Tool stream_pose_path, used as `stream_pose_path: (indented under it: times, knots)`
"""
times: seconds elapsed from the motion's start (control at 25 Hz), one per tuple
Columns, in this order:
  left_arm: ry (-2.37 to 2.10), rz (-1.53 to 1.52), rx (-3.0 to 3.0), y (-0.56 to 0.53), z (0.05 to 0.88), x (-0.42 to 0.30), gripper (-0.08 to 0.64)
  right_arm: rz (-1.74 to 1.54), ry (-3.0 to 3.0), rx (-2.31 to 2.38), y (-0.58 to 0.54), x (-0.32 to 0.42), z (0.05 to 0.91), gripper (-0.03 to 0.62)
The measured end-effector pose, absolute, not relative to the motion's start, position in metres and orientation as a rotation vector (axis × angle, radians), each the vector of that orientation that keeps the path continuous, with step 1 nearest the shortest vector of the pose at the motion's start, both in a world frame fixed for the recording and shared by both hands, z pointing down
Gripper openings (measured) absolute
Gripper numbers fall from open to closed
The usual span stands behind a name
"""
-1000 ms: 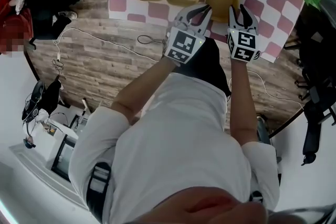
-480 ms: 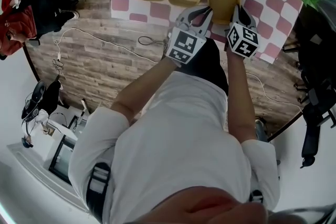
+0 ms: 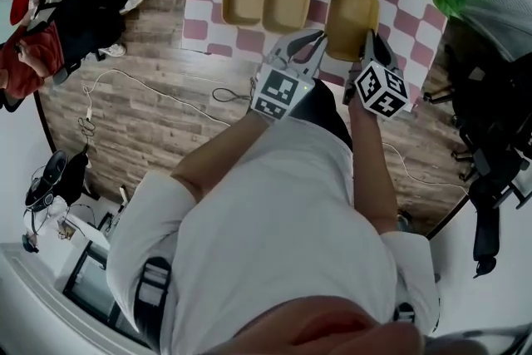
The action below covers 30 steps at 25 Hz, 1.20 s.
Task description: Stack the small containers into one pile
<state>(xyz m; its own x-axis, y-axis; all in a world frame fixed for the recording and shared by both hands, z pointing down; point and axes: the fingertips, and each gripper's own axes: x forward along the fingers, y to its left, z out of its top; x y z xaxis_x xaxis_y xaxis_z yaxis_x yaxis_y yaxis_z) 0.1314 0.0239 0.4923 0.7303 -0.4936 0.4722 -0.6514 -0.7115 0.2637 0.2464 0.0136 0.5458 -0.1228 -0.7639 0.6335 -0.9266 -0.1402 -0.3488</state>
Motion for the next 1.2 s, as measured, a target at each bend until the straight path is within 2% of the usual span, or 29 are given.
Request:
stream_pose_path:
  times: [0.24,0.76,1.2]
  knots:
    - [-0.891,0.451,2.561,0.018,0.446,0.134,0.043,1.090,-1.952,1.963,0.010,0.252,0.496,0.037]
    - [-0.960,0.368,2.562,0.026,0.407,0.133,0.043,1.155,-2.077,1.941,0.009,0.240,0.468,0.037]
    - [-0.933,0.331,2.606,0.004,0.387,0.060,0.043,1.137,-2.057,1.974,-0.014,0.168,0.453,0.037]
